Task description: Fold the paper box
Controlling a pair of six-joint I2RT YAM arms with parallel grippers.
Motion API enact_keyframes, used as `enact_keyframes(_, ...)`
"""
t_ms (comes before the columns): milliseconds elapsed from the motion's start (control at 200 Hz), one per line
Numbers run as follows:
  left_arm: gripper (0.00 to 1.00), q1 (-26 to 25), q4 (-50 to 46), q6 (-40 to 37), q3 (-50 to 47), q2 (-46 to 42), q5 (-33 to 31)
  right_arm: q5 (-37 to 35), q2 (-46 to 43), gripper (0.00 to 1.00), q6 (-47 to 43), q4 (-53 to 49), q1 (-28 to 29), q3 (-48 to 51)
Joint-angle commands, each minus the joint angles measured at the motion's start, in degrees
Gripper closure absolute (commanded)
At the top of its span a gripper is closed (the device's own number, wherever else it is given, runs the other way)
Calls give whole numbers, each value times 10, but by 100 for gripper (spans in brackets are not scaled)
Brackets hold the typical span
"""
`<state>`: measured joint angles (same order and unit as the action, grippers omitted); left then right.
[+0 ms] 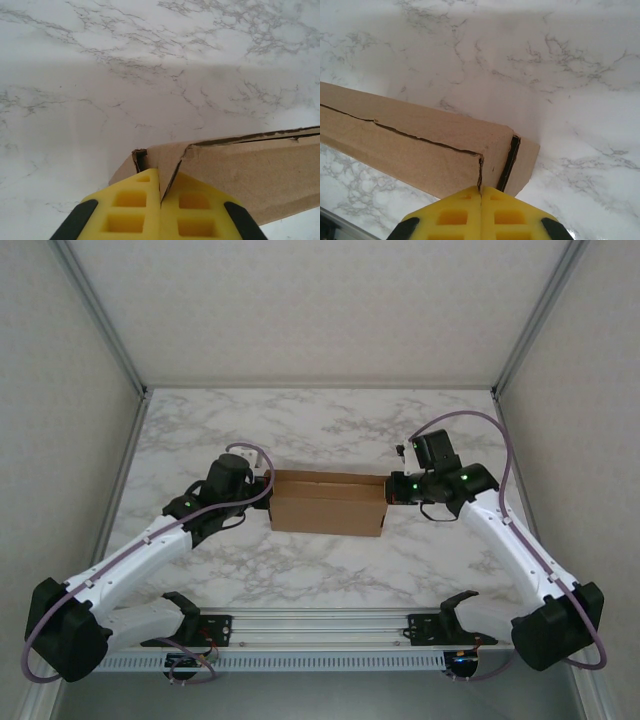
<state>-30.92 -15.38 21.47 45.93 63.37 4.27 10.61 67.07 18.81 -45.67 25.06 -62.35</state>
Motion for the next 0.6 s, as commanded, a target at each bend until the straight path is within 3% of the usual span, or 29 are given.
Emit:
enact_keyframes(0, 100, -4, -13, 8, -15, -14, -17, -10, -13, 100, -11, 6, 6, 28)
enact_keyframes(596, 100, -13, -22, -6, -15, -31, -40, -31, -56, 100, -55, 27, 17, 61)
